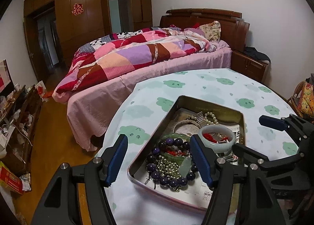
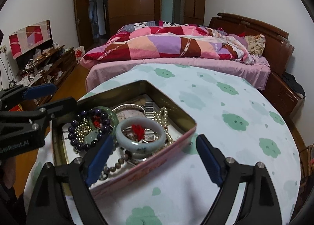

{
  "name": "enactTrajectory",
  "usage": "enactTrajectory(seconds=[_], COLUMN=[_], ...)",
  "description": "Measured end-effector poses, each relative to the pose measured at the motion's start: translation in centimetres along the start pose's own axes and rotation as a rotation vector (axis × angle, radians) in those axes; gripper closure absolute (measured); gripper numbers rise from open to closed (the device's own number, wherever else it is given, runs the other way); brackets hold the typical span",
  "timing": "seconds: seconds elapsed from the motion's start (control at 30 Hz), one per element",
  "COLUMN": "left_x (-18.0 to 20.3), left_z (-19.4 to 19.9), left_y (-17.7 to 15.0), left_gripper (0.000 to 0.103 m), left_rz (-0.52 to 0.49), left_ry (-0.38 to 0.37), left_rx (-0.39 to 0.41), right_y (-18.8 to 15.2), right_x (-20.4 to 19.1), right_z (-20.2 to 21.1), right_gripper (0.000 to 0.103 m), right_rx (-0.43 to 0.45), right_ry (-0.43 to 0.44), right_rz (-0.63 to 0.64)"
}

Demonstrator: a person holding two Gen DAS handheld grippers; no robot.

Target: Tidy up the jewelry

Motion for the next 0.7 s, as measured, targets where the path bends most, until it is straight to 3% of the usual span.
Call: enactTrajectory(seconds=[0.43, 0.7], left_x=[0.9, 0.9], left_z=[5.6, 6.7], left_y=[0.7, 0.9], left_gripper=[0.036, 0.035], left_rz=[0.000, -0.009], left_ry=[-0.020, -0.011], left_rx=[0.101, 0.124], right_y=[-1.7, -1.2], right_x=[2.8, 3.0], right_z=[6.2, 7.4], right_gripper=[0.009, 0.008], right_rx=[0.102, 0.141], right_ry=[-0.042, -0.058], right_rz=[-0.104, -0.117])
Point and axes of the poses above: each gripper's, at about its wrist camera, not at the fingertips, and z roughly against the way its jaws point, x to its right, y to its top, the point moved 10 cm from there along -z, roughly the way its jaws point, and after that the axes turned 12 degrees about -x, right-handed, at the moved point
